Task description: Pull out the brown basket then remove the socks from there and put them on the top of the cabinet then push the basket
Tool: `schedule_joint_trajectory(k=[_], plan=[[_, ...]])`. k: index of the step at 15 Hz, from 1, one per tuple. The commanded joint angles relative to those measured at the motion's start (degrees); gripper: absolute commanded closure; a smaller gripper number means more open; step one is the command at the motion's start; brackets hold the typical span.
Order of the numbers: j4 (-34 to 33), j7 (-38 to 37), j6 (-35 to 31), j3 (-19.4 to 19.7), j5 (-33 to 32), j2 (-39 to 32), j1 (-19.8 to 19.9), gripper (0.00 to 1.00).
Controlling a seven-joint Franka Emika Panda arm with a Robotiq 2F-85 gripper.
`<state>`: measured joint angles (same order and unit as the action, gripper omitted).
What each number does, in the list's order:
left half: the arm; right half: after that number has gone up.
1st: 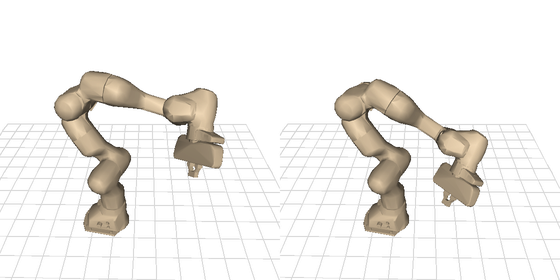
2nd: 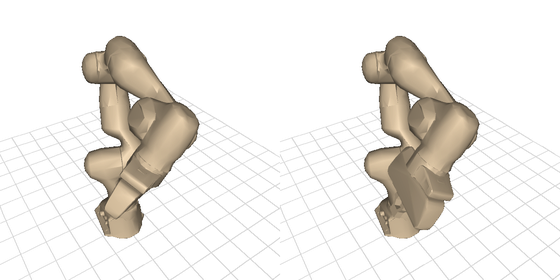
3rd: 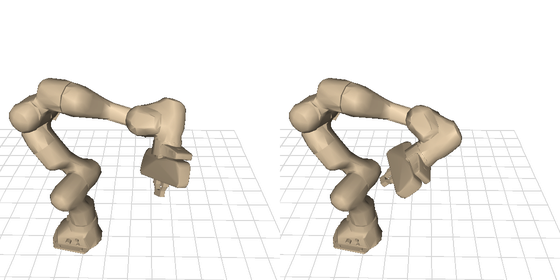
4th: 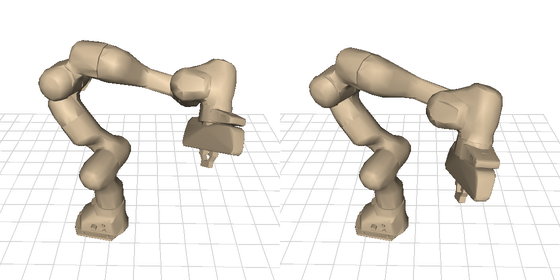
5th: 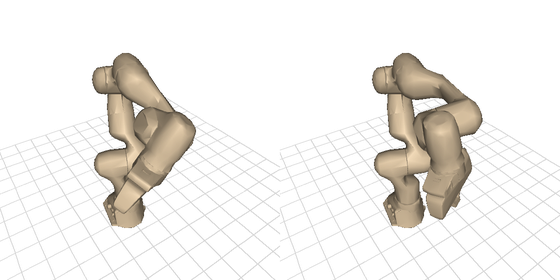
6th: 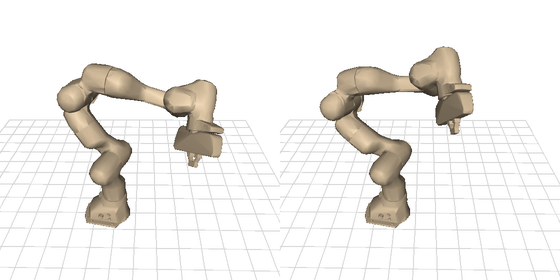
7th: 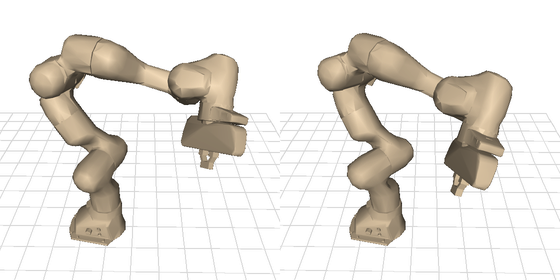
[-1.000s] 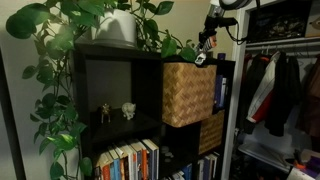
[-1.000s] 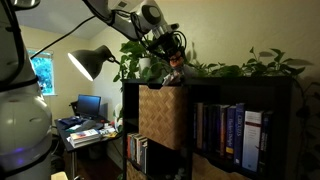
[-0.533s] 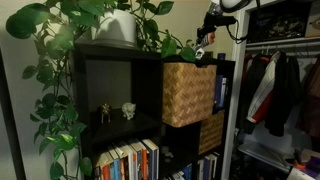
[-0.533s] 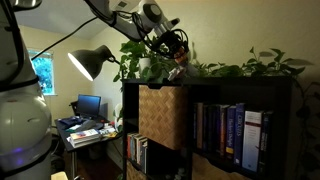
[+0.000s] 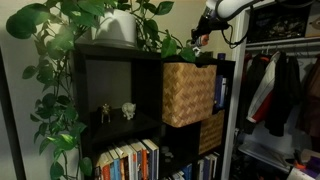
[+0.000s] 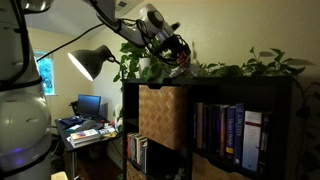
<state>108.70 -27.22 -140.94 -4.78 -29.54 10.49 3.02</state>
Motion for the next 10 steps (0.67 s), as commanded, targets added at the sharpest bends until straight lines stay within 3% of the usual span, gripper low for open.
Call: schedule_joint_trajectory(k=[1, 6, 7, 8, 10], plan=[[-2.1, -5.2, -4.6, -0.9, -4.4, -3.7, 1.3, 0.87], [-2.8, -12.1, -9.5, 0.0, -12.3, -7.3, 1.2, 0.88], [-2.8, -13.0, -10.0, 0.1, -13.3, -7.7, 1.1, 0.61], [-2.7, -14.3, -10.3, 0.2, -14.6, -8.0, 1.2, 0.44], [-2.4, -16.2, -10.7, 0.3, -16.6, -8.3, 1.4, 0.32]])
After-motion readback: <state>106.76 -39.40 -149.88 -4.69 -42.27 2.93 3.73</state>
